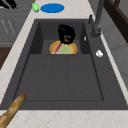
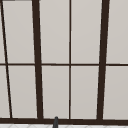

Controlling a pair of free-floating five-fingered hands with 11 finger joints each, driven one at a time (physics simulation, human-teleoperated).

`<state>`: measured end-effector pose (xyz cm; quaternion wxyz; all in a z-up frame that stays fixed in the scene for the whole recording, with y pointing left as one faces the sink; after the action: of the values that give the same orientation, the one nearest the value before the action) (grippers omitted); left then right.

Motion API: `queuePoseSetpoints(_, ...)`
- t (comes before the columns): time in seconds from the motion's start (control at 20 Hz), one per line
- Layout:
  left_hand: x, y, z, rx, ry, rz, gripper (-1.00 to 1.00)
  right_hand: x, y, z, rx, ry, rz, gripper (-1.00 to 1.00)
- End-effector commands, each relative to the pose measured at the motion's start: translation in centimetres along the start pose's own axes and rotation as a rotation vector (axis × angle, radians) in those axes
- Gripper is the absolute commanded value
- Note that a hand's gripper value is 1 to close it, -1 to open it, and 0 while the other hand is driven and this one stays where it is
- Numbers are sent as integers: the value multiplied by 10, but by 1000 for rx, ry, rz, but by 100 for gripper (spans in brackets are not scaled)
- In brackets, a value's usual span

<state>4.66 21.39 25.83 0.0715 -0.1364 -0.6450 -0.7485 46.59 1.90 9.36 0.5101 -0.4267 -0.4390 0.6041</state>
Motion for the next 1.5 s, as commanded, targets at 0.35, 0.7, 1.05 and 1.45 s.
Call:
queuePoseSetpoints(0.35, 0, 0, 0, 0, 0, 0, 0, -55, -40, 34, -5, 19, -35, 100)
queuePoseSetpoints(0.7, 0, 0, 0, 0, 0, 0, 0, -92, -65, 57, -7, 24, -43, 100)
queuePoseSetpoints(1.05, 0, 0, 0, 0, 0, 0, 0, -131, -82, 76, -30, 22, -44, 100)
queuePoseSetpoints(1.45, 0, 0, 0, 0, 0, 0, 0, -182, -97, 97, -39, 9, -50, 100)
